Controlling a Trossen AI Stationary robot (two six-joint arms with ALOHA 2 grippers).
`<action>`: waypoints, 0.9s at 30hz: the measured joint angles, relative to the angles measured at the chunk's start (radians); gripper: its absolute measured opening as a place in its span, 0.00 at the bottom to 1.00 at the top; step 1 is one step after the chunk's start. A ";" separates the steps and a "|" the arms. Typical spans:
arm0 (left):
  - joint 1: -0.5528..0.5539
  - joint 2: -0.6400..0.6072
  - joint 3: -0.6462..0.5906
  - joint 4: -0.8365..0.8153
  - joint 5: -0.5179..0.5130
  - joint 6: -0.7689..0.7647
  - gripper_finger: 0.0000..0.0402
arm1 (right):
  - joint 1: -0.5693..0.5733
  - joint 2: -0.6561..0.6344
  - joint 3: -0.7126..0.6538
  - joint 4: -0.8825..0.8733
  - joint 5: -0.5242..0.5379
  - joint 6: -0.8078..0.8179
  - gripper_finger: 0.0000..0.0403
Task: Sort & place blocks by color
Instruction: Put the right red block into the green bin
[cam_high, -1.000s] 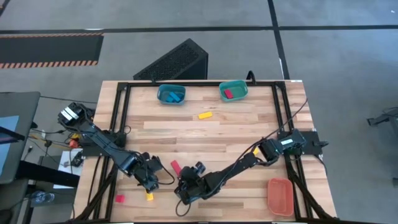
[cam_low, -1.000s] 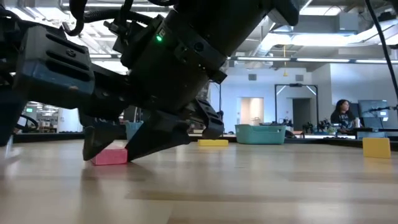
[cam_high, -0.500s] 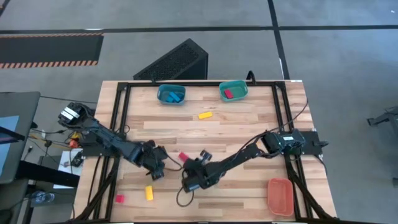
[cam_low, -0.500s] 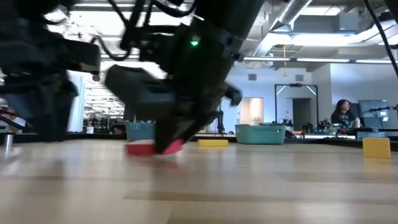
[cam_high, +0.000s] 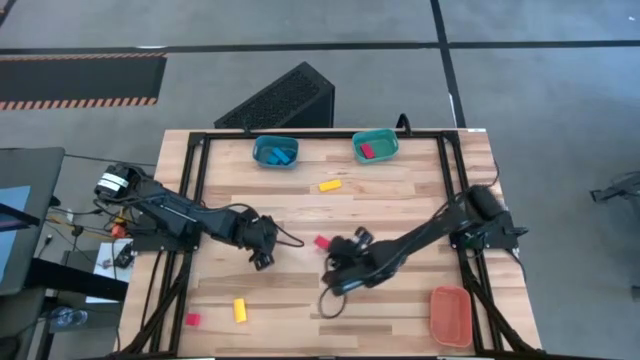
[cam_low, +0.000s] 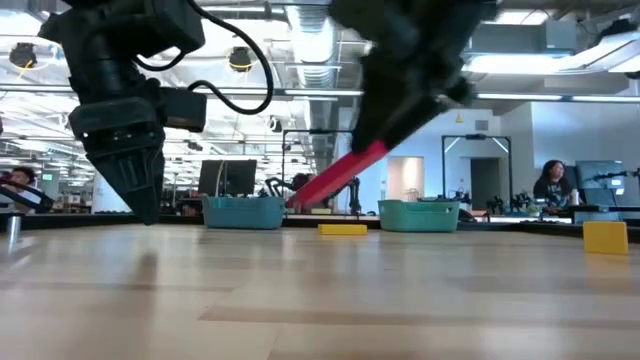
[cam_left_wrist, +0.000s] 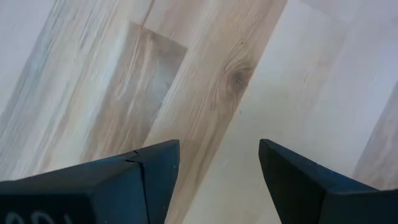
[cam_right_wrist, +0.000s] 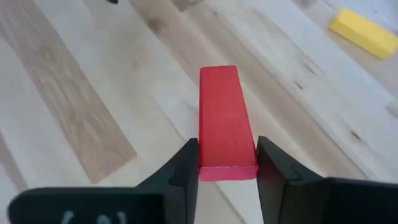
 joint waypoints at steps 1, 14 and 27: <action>0.000 -0.001 0.000 0.003 0.000 0.000 0.52 | 0.000 -0.047 -0.056 0.028 -0.001 0.003 0.28; 0.016 -0.001 0.000 0.104 -0.008 0.069 0.52 | -0.120 -0.599 -0.462 0.090 0.135 0.108 0.28; 0.256 -0.001 0.023 0.263 0.097 0.411 0.52 | -0.611 -0.670 -0.461 0.024 -0.045 -0.064 0.28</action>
